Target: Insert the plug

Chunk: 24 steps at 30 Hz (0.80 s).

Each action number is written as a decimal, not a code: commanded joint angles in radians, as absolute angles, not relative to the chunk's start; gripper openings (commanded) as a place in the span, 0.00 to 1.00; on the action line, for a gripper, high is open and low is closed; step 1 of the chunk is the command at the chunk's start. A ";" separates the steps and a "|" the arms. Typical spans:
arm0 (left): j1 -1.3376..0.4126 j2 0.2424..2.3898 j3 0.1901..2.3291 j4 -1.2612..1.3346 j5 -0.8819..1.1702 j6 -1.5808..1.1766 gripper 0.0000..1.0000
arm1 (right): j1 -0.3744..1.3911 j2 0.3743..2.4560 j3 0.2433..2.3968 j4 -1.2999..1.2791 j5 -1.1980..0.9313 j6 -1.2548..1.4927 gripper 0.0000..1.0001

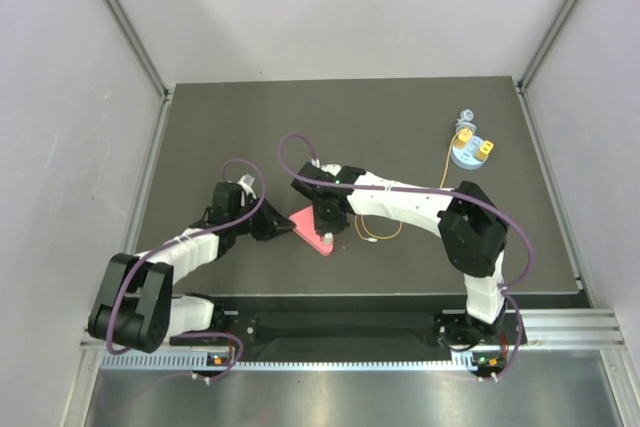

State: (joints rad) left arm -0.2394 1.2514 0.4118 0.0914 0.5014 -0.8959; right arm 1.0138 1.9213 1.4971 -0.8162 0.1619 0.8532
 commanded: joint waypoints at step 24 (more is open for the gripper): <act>-0.264 1.307 0.341 0.170 0.508 -0.914 0.00 | 1.065 1.878 1.327 -0.569 0.207 0.904 0.00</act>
State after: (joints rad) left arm -0.2508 1.2854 0.3782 0.2108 0.5507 -0.9279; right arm 1.0370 1.8458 1.3609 -0.6735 0.2344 0.9016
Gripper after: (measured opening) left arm 0.011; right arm 0.195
